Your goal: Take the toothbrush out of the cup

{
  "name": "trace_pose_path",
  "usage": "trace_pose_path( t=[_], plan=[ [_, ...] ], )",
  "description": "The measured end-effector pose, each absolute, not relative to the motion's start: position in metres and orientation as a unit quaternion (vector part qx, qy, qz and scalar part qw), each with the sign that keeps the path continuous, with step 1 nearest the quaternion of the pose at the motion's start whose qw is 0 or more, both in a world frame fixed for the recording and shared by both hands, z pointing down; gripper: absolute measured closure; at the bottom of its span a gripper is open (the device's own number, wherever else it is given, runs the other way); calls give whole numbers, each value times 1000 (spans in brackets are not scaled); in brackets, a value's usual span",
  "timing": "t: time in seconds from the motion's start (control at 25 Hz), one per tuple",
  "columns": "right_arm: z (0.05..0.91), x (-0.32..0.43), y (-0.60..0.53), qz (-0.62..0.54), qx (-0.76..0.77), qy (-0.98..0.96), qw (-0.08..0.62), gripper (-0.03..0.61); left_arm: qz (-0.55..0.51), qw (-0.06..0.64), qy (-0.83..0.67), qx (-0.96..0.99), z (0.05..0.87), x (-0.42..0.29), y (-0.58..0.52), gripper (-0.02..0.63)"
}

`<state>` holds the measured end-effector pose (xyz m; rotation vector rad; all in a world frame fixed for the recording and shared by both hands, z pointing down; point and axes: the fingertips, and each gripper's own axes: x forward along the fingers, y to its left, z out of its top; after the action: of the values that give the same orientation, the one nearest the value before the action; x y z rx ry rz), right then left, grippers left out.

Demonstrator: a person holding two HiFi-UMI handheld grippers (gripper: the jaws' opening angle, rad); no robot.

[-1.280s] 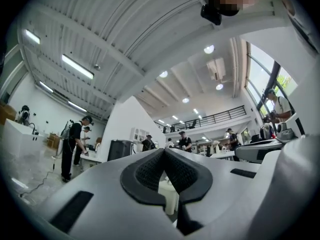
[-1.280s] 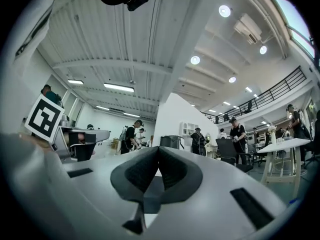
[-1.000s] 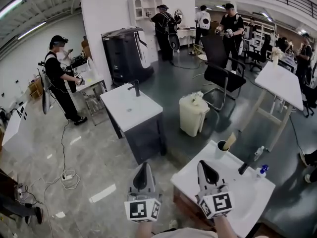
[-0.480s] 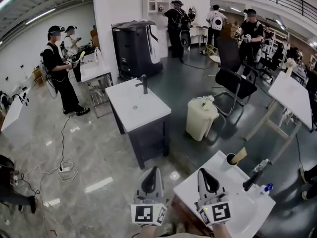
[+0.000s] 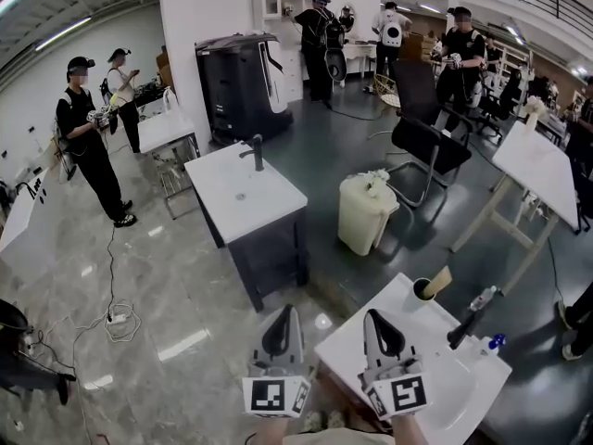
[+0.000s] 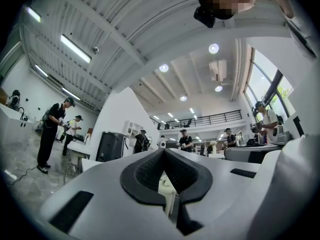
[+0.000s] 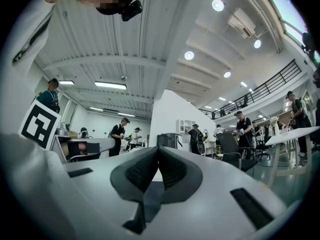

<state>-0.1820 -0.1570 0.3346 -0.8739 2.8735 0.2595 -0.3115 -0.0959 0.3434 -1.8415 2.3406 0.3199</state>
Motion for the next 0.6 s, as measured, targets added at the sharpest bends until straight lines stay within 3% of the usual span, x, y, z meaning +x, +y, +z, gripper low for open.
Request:
trace_pose_path(
  t=[0.6],
  plan=[
    [323, -84, -195, 98, -416, 901, 76, 566, 103, 85, 688, -713, 323, -221, -168, 598]
  ],
)
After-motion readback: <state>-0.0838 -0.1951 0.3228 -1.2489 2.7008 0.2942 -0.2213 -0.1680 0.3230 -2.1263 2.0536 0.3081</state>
